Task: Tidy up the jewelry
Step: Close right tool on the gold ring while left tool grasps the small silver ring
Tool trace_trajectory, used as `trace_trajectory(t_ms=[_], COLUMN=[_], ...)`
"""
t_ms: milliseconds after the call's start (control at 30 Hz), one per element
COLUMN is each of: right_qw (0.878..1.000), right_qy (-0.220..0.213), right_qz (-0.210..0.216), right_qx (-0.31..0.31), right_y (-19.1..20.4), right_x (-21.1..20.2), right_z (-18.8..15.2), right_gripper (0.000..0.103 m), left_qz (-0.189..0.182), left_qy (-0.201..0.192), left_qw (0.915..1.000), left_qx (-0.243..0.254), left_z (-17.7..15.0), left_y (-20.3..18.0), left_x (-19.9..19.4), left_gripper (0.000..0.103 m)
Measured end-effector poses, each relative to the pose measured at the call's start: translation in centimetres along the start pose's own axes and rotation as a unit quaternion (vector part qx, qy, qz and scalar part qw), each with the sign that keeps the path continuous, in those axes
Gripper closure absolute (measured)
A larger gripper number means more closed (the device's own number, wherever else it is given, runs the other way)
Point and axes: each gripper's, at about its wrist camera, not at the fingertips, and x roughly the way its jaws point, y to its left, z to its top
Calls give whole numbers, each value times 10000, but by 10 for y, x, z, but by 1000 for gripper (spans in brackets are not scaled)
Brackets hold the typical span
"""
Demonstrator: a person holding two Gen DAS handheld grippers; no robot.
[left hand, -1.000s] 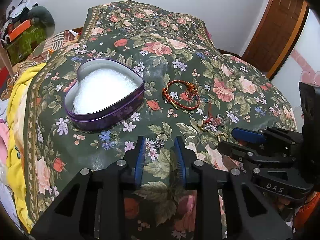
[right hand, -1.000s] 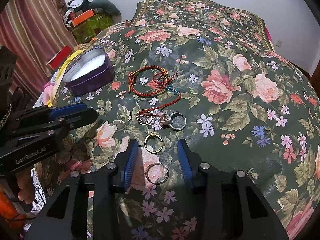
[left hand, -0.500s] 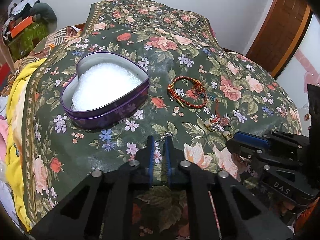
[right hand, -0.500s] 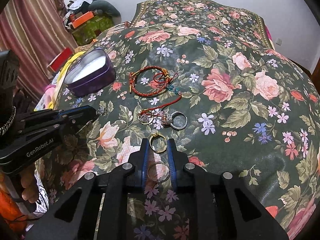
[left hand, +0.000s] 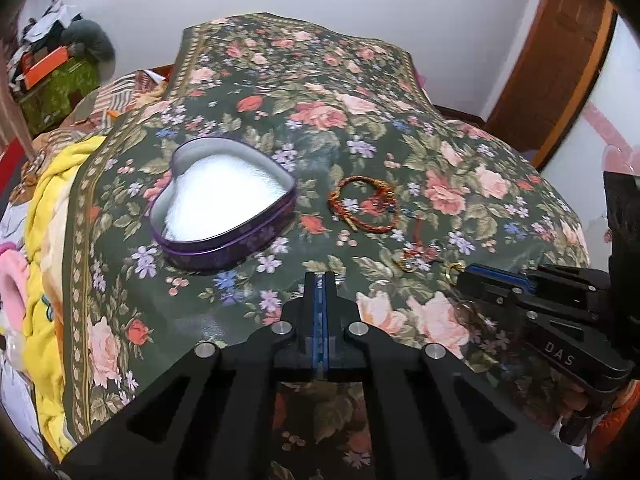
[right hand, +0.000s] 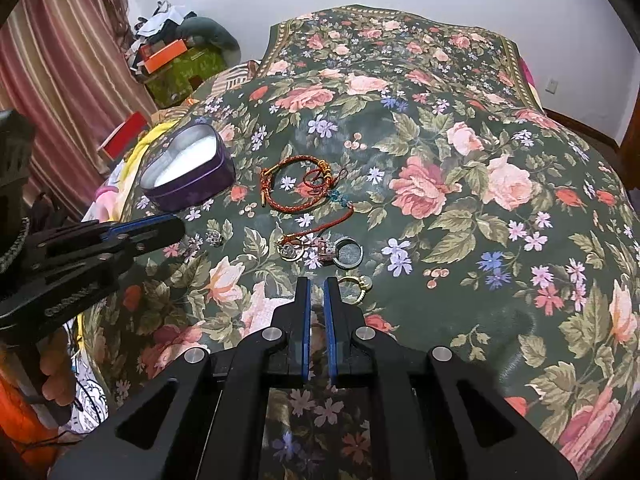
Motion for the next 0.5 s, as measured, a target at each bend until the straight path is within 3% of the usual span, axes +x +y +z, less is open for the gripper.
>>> trace_trajectory(t_ms=[233,333,500], right_qw=[9999,9999,9998], right_qy=[-84,-93,-64], right_qz=[-25,-39,-19], right_qx=[92,139,207], right_y=[-8,-12,-17], right_x=[-6,-7,-5], right_z=[1,0,1], right_gripper=[97,97,97], left_qz=[167,328,452], left_qy=[214,364,314], left_qw=[9994,9984,9978], left_qx=[200,267,372], left_z=[5,4,1], left_y=[-10,-11,-14], left_x=[20,33,41], left_gripper=[86,64,62])
